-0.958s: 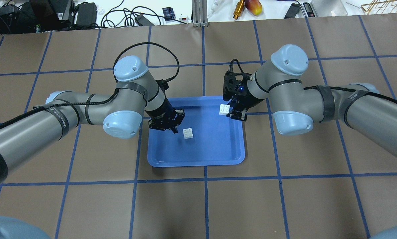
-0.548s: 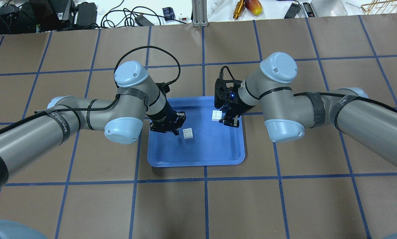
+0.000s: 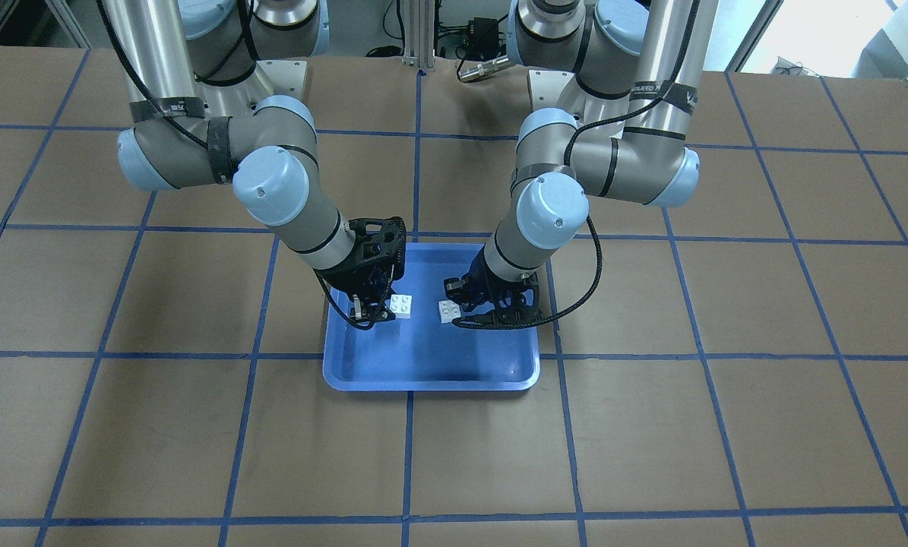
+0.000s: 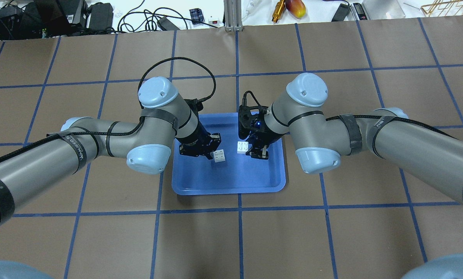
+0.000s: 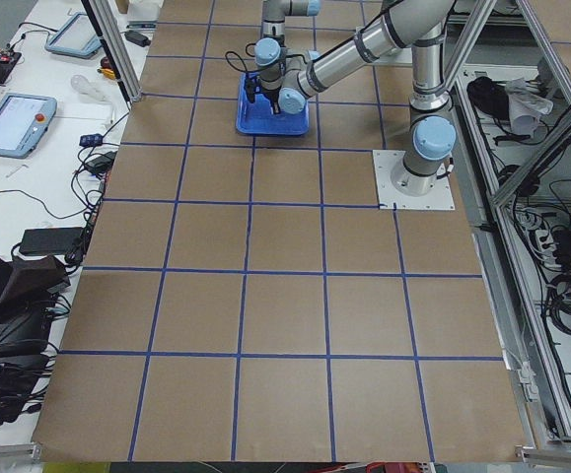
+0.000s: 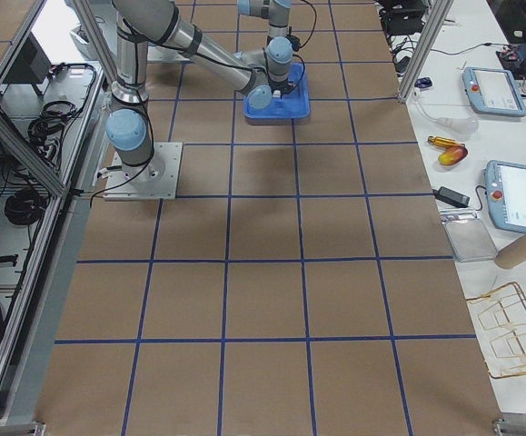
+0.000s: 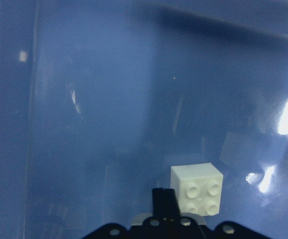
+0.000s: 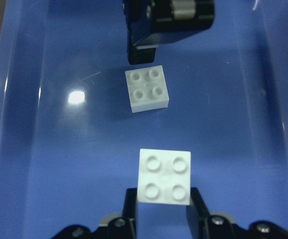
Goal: Assemble white blocks and place on blue tray
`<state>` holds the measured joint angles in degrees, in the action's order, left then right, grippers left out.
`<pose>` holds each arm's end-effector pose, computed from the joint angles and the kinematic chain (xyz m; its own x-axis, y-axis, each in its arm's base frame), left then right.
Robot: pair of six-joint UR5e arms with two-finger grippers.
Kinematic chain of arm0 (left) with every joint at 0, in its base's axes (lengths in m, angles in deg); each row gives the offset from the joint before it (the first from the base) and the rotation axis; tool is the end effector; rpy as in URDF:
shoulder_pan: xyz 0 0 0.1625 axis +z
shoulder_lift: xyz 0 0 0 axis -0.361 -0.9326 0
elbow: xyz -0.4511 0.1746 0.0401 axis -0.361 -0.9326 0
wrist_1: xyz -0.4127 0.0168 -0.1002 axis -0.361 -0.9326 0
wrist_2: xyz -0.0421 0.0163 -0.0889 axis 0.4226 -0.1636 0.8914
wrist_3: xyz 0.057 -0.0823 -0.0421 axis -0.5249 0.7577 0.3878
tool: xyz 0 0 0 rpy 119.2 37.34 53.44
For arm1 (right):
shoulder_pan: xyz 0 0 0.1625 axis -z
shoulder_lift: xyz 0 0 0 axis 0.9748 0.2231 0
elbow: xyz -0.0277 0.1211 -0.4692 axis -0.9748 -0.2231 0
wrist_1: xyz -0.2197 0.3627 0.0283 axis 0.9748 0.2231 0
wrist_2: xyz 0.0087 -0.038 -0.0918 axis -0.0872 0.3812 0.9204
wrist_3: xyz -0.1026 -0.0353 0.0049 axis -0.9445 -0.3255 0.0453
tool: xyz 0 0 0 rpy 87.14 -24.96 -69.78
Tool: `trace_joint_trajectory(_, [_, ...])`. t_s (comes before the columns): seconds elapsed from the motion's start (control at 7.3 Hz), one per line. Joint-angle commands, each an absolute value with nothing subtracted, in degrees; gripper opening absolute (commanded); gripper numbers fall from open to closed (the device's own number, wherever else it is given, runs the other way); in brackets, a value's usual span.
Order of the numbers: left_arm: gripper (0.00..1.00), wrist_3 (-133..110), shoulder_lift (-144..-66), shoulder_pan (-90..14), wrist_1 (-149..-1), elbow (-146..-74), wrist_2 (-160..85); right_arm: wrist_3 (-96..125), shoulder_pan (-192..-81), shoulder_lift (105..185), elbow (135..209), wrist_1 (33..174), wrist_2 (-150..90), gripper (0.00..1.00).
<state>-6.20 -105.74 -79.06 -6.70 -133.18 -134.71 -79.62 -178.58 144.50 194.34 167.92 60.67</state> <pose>-0.2553 -0.5152 0.2245 -0.9585 -0.1886 0.2137 -0.1642 0.9783 0.1265 0.2832 -0.5147 0.2362 -0.0006 -1.0000 0.0030 -0.9191 -0.0007 -0.3941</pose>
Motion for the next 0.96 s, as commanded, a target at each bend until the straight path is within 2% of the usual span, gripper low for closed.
trace_joint_trajectory(0.0, [0.0,-6.03,-105.91,-79.21,-6.67,-133.2,-134.71,-79.62,-178.71,143.55,194.33,168.54,59.62,0.0])
trace_joint_trajectory(0.82, [0.0,-5.95,-106.0,-80.18,-6.14,-133.02,-134.89,-77.25,-180.91,140.74,194.16,172.5,59.18,0.0])
